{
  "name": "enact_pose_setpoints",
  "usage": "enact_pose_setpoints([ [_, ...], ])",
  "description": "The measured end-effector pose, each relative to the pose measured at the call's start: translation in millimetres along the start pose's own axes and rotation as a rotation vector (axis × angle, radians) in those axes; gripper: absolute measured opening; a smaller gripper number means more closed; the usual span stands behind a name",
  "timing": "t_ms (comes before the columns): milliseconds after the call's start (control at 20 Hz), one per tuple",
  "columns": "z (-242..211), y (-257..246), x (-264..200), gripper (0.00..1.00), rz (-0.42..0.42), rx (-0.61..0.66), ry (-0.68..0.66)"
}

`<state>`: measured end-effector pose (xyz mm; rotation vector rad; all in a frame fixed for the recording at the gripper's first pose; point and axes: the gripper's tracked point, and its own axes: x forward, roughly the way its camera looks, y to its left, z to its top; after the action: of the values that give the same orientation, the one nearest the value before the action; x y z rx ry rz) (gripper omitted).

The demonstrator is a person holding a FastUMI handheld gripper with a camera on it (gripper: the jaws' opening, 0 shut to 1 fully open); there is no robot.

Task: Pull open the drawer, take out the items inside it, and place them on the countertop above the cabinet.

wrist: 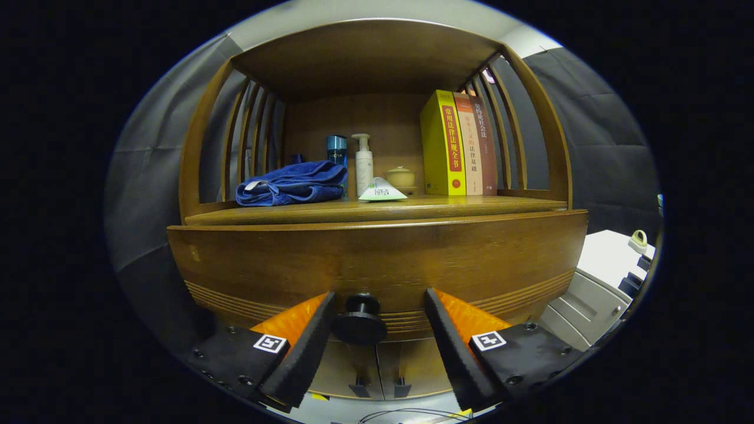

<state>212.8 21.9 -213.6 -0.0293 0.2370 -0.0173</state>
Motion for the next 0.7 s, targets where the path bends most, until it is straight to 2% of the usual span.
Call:
enact_pose_setpoints([
  [400,2.0,1.9,18.8,0.99,-0.001,-0.003,-0.010],
  [700,6.5,-2.2,-3.3,0.99,0.006,0.051,0.023],
])
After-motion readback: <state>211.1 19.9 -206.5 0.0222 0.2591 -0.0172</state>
